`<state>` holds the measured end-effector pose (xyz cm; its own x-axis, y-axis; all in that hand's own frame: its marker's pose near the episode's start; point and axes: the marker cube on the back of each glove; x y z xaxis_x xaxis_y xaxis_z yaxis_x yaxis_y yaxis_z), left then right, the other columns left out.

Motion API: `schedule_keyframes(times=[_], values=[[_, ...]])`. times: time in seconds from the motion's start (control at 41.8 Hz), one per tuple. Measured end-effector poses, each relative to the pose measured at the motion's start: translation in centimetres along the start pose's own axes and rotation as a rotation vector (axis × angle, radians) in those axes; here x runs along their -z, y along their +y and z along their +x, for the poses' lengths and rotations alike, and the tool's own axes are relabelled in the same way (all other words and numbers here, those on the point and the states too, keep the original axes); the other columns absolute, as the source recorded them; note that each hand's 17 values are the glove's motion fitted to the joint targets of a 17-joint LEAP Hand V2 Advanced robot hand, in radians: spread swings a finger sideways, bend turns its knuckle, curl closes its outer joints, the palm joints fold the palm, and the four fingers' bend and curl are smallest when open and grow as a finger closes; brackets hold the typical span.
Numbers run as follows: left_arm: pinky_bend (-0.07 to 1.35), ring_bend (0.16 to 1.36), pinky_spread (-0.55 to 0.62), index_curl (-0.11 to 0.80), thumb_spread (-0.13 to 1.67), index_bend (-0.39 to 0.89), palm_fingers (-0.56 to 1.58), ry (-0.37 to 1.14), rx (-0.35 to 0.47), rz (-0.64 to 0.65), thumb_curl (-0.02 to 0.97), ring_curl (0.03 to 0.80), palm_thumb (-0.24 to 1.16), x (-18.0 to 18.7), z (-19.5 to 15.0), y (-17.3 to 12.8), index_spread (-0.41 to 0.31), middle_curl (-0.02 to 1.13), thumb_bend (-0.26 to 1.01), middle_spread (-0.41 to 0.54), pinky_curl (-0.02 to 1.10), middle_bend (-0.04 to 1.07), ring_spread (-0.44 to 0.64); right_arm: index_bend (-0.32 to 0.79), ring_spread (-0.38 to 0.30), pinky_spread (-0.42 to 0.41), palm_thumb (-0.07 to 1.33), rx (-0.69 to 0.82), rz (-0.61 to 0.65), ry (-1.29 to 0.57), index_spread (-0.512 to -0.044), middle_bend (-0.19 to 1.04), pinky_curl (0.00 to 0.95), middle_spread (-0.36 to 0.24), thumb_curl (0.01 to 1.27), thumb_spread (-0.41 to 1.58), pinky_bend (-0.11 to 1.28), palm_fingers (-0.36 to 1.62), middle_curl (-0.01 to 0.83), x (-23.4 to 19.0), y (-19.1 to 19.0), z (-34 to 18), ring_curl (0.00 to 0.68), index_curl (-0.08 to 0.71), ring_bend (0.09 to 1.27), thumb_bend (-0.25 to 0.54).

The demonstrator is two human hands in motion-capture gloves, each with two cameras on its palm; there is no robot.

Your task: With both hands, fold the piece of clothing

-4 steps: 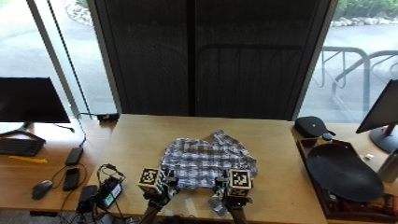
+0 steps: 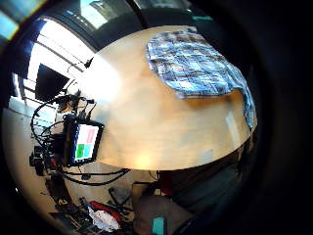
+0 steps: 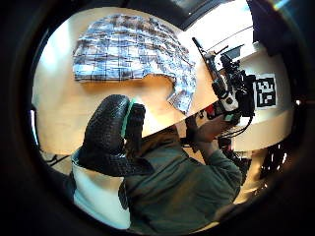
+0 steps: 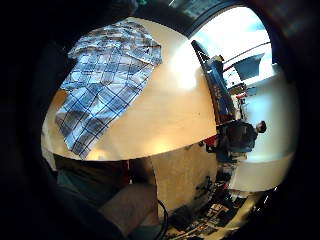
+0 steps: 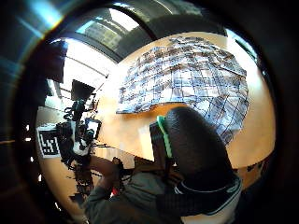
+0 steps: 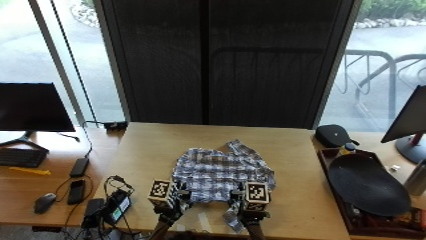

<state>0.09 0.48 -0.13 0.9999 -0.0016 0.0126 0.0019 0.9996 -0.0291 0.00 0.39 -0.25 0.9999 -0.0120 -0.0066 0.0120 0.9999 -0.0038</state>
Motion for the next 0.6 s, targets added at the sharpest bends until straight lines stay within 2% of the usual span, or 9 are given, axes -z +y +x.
schedule_keyframes(times=[0.096,0.215,0.598], values=[[0.41,0.53,0.25,0.088,0.81,0.12,0.41,-0.008,0.002,-0.006,0.126,0.196,0.27,-0.1,-0.1,0.0,-0.081,0.18,0.13,0.030,0.15,0.25,0.16,0.13,0.075,0.228,0.31,0.005,-0.001,-0.002,-0.306,0.22,0.171,-0.017,0.11,0.89,0.41,0.28,0.131,-0.2,-0.1,0.0,0.141,0.105,0.38,0.192],[0.42,0.55,0.29,0.119,0.94,0.13,0.38,-0.003,-0.002,0.004,0.161,0.222,0.28,-0.2,0.0,-0.1,-0.091,0.22,0.10,0.034,0.18,0.25,0.19,0.13,0.087,0.258,0.32,0.003,0.003,-0.009,-0.343,0.23,0.203,-0.019,0.14,1.05,0.41,0.26,0.172,0.1,0.0,-0.2,0.167,0.132,0.40,0.181],[0.45,0.58,0.34,0.192,1.08,0.13,0.34,-0.019,-0.012,0.007,0.242,0.264,0.31,-1.0,0.0,-0.5,-0.100,0.30,0.01,0.038,0.23,0.25,0.22,0.13,0.099,0.287,0.34,0.021,0.025,-0.016,-0.377,0.22,0.266,-0.022,0.20,1.25,0.43,0.22,0.258,-0.5,-0.5,-0.2,0.217,0.184,0.42,0.116]])
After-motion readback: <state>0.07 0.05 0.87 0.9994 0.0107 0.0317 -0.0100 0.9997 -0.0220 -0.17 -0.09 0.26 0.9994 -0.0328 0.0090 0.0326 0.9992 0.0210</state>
